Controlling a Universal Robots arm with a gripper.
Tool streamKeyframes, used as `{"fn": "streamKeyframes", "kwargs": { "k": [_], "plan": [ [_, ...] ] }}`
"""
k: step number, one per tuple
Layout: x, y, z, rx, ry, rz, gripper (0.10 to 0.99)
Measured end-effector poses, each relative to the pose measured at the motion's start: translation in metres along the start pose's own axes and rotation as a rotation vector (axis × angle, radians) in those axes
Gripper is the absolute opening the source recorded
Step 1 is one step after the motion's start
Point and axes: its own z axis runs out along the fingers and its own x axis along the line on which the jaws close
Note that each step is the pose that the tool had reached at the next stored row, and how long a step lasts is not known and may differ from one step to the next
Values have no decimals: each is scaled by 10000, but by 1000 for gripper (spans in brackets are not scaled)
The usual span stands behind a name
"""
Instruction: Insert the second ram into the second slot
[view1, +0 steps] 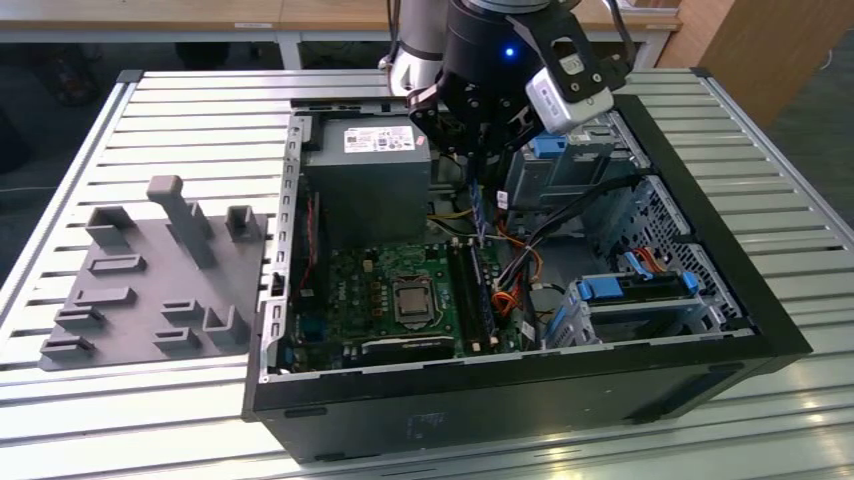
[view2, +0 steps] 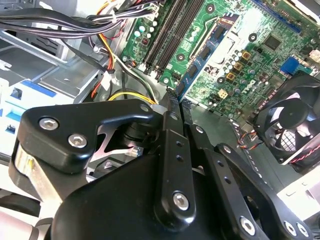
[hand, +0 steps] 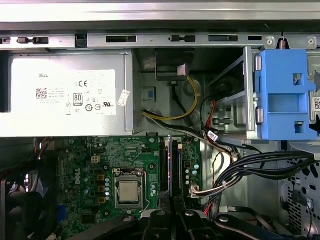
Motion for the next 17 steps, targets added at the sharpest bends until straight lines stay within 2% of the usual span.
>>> {"fn": "streamKeyframes", "kwargs": {
  "k": [17],
  "plan": [
    [0, -3, 30, 2, -4, 110, 137]
  ]
}}
